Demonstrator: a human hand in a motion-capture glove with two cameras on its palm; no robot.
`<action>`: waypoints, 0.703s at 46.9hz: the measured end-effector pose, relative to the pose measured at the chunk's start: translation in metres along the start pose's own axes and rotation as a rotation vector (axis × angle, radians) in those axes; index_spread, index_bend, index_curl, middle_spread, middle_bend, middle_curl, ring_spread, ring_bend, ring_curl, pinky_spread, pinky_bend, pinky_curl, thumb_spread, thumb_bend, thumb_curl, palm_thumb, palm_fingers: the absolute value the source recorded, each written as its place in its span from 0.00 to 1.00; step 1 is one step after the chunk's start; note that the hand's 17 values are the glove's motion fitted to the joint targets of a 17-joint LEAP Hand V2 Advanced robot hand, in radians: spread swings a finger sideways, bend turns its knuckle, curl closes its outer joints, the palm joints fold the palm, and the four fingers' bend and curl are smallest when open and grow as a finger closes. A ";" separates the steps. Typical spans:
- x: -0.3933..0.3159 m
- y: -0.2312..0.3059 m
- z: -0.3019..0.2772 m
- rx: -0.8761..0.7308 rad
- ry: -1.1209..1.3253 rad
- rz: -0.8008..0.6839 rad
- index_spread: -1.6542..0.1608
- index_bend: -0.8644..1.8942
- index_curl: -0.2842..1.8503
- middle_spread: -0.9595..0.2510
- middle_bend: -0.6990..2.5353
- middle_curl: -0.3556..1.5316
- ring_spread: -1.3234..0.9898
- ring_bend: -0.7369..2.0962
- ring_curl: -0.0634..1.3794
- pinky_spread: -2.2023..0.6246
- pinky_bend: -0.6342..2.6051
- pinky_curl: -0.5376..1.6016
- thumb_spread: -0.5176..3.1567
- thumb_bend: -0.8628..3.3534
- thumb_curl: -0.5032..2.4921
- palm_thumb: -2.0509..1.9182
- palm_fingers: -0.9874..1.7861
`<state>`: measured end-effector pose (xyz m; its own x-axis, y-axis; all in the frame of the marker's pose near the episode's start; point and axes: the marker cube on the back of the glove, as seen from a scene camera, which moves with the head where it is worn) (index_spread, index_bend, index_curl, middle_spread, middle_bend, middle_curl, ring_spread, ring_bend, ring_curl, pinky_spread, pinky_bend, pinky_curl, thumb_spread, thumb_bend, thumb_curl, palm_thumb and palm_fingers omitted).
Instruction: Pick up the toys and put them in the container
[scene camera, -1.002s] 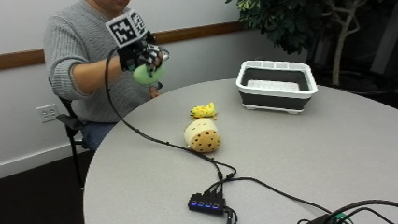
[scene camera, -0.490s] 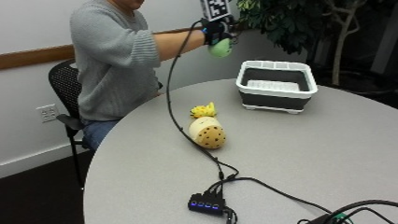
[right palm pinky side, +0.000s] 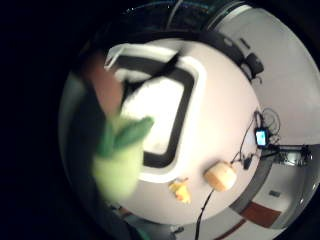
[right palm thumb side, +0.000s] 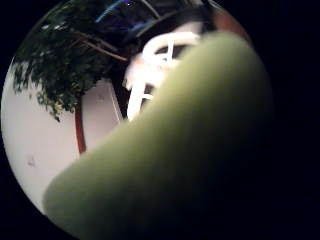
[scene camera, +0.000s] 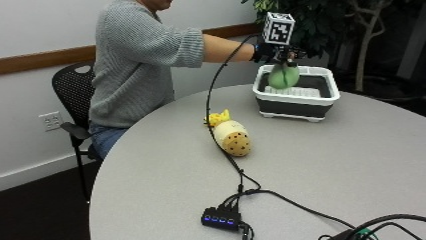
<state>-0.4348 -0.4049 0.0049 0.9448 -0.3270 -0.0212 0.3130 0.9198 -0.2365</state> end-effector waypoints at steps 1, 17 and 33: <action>0.001 0.000 0.005 -0.032 -0.006 -0.002 0.71 0.47 0.54 0.65 0.42 0.54 0.39 0.58 0.51 0.69 0.56 0.53 0.33 0.19 0.44 0.58 0.25; 0.018 0.032 0.007 -0.046 -0.035 -0.048 0.73 0.34 0.34 0.72 0.24 0.38 0.54 0.30 0.26 0.79 0.46 0.43 0.42 0.19 0.33 0.50 0.20; 0.119 0.128 -0.005 -0.052 0.066 0.091 0.73 0.33 0.26 0.68 0.29 0.36 0.52 0.40 0.28 0.79 0.45 0.42 0.46 0.19 0.29 0.51 0.38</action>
<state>-0.2832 -0.3272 -0.0324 0.9601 -0.2577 -0.1084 0.2191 0.9344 -0.2811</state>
